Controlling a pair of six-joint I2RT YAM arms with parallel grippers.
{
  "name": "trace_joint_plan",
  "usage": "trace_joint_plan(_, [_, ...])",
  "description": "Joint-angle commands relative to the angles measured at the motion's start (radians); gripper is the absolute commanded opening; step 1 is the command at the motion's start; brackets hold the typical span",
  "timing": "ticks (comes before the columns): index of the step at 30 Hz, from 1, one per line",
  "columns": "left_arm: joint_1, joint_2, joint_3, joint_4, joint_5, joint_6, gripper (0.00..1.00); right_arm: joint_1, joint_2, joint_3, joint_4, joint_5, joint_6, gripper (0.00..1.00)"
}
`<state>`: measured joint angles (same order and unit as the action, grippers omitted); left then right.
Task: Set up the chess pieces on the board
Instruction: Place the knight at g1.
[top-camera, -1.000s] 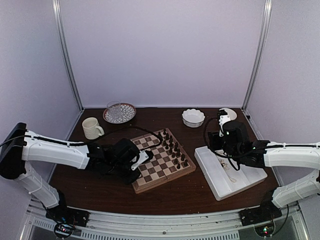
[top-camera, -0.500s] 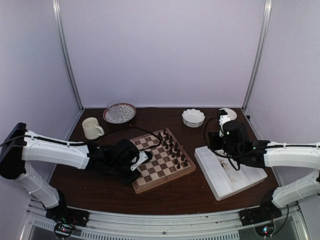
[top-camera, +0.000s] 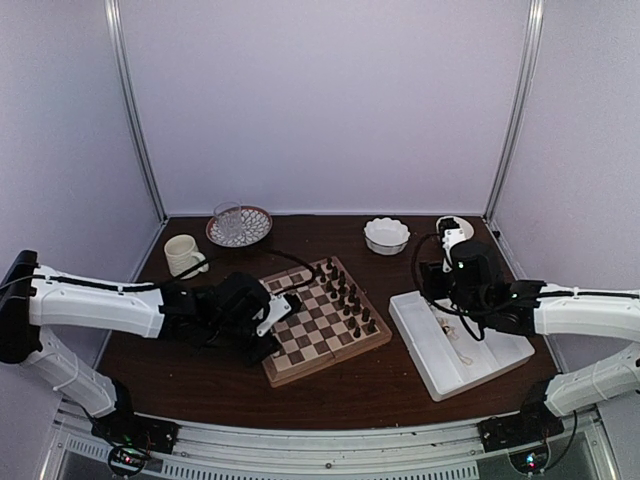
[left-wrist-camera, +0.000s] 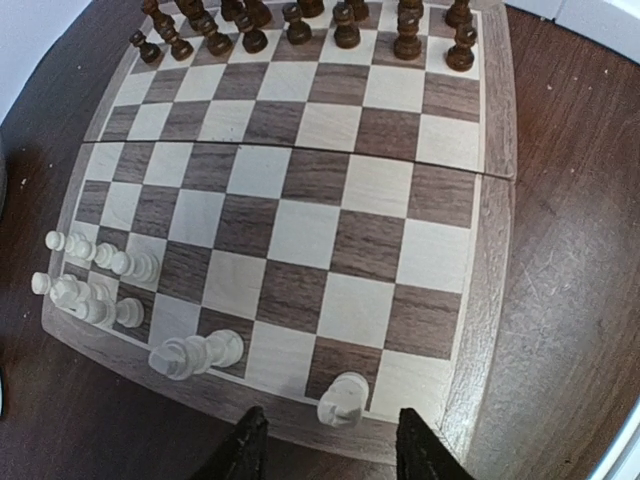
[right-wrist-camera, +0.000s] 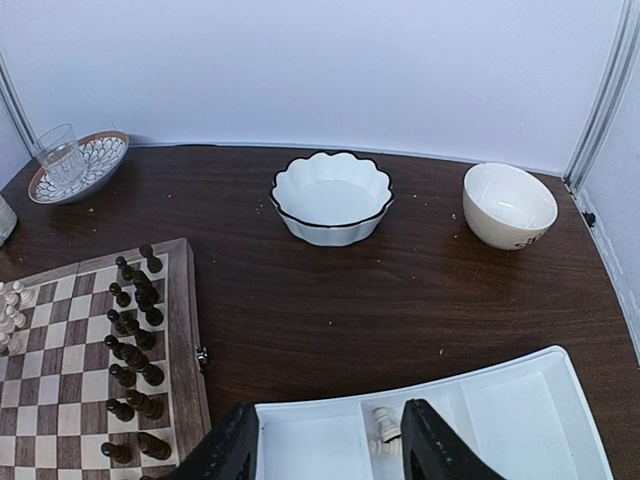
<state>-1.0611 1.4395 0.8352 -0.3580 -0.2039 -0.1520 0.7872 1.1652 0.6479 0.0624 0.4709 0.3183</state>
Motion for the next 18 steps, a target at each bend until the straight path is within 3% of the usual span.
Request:
trace_joint_plan(1, [0.006, -0.103, -0.044, 0.075, 0.009, 0.001, 0.45, -0.017, -0.07, -0.005, -0.096, -0.006, 0.02, 0.47])
trace_joint_plan(6, [0.006, -0.232, -0.121, 0.151, 0.02, 0.016, 0.45, -0.103, -0.09, -0.011, -0.244, -0.067, 0.07, 0.39])
trace_joint_plan(12, [0.004, -0.383, -0.214, 0.238, 0.029, 0.037, 0.45, -0.283, -0.003, -0.04, -0.247, -0.265, 0.164, 0.37])
trace_joint_plan(18, [0.004, -0.491, -0.282, 0.294, 0.012, 0.057, 0.47, -0.353, 0.118, -0.022, -0.233, -0.335, 0.249, 0.35])
